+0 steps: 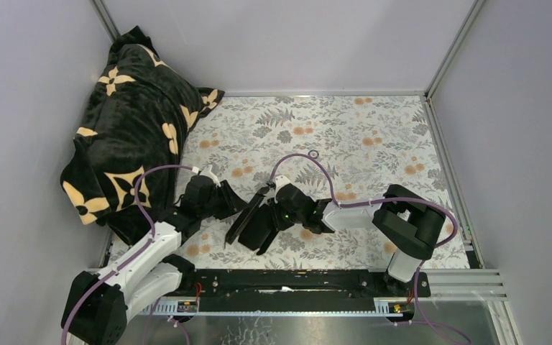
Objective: Fold the paper box
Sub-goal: Fold the paper box at the center of the board.
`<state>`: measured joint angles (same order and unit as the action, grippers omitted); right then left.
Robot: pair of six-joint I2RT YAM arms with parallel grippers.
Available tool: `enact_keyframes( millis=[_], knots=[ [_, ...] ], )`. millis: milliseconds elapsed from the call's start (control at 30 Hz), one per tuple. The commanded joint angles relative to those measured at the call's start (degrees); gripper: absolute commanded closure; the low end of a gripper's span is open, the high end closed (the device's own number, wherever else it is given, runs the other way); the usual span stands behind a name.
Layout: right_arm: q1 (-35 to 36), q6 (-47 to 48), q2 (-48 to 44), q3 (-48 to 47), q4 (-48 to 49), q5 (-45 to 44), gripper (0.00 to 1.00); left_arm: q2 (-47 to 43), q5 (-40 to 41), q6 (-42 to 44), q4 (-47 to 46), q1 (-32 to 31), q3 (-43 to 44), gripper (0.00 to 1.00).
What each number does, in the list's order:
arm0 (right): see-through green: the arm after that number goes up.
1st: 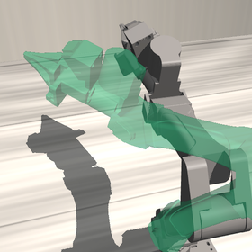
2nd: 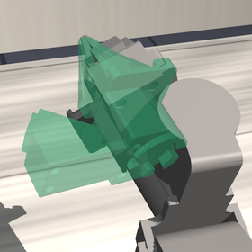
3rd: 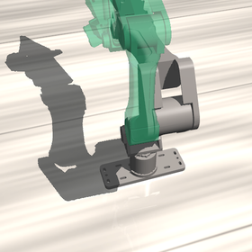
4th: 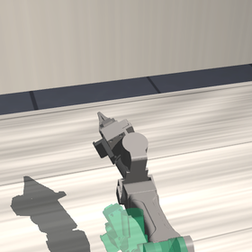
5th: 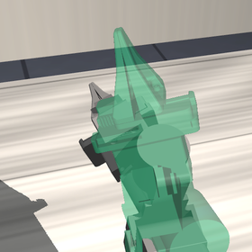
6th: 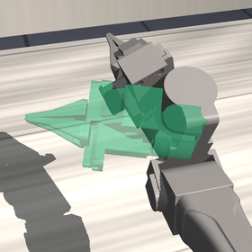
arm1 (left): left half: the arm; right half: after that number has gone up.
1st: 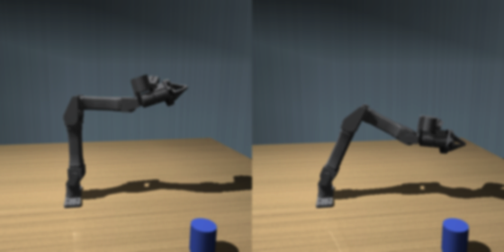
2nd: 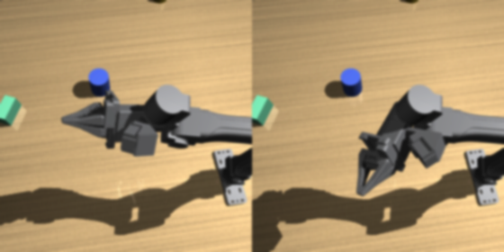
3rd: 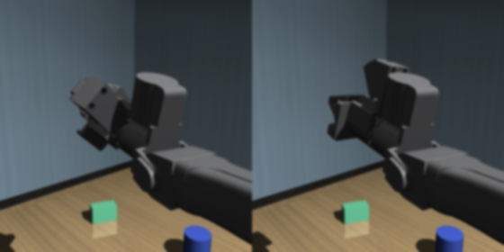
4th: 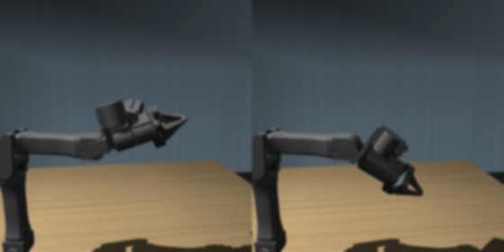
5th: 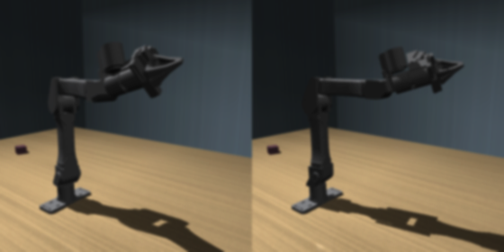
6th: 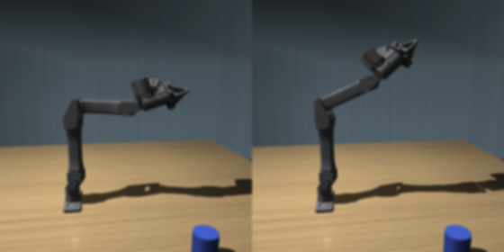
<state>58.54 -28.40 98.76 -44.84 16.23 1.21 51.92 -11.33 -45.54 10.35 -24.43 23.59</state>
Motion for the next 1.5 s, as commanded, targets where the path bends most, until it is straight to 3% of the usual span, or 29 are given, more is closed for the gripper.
enact_keyframes(
  millis=[0, 1000, 1467],
  knots=[
    [-1.0, 0.8, 2.9, 1.2, -4.9, -1.8, 0.76, 0.7, 2.9, -0.3, 0.5, -0.7, -1.2, 0.59],
    [-1.2, 1.5, 1.0, -0.3, -7.4, 0.2, 0.75, 3.7, 8.4, -0.3, 2.1, -1.1, -2.0, 0.65],
    [-1.2, 3.1, -6.5, -3.3, -13.4, 1.4, 0.68, 4.0, 8.9, -0.2, 2.2, -1.2, -2.2, 0.66]
  ],
)
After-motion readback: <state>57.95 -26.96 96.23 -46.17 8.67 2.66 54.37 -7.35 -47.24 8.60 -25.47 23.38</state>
